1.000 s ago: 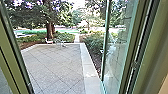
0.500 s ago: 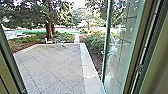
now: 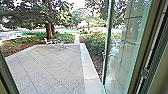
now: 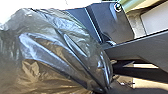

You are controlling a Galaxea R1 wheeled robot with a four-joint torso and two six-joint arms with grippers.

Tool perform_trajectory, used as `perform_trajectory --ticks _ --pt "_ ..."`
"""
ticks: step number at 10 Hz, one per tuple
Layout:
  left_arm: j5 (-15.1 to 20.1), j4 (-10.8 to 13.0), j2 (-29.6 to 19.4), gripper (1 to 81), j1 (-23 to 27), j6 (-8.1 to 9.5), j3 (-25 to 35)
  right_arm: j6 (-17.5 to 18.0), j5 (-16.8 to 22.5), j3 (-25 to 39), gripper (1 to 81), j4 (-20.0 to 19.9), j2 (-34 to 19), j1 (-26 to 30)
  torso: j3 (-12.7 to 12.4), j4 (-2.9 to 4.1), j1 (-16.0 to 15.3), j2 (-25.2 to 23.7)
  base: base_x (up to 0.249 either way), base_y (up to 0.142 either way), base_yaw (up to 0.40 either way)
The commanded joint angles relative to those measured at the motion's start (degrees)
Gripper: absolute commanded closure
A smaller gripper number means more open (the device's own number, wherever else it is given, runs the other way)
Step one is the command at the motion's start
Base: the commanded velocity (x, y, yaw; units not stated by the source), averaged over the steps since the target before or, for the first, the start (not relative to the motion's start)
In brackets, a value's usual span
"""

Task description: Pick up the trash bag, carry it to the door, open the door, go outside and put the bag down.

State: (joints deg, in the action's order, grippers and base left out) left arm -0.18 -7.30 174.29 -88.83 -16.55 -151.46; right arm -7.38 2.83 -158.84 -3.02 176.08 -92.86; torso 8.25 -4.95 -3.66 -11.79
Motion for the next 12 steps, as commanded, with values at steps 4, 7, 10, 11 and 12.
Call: perform_trajectory --ticks 4,7,10,11,12 --pt "3.17 0.01 -0.08 81.1 2.65 -0.32 0.37 0.08 3.59 0.39 1.0 0.12 0.52 2.36 0.0 0.0 -0.02 0.0 0.092 0.0 0.0" --pt "3.17 0.01 -0.17 81.1 2.65 -0.32 0.37 0.08 3.59 0.48 1.0 0.12 0.52 2.36 -0.05 0.0 0.15 -0.04 0.092 0.0 0.0" --pt "3.17 -0.08 -0.17 81.1 2.65 -0.32 0.37 0.08 3.59 0.48 1.0 0.12 0.52 2.45 -0.05 0.0 0.13 -0.02 0.092 0.0 0.0" --pt "3.17 -0.08 -0.17 81.1 2.65 -0.32 0.37 0.08 3.59 0.48 1.0 0.12 0.52 2.36 -0.05 0.0 0.15 -0.04 0.092 0.0 0.0" --pt "3.17 -0.08 -0.17 81.1 2.65 -0.32 0.37 0.08 3.59 0.48 1.0 0.12 0.52 2.36 -0.05 0.0 0.19 -0.06 0.092 0.0 0.0"
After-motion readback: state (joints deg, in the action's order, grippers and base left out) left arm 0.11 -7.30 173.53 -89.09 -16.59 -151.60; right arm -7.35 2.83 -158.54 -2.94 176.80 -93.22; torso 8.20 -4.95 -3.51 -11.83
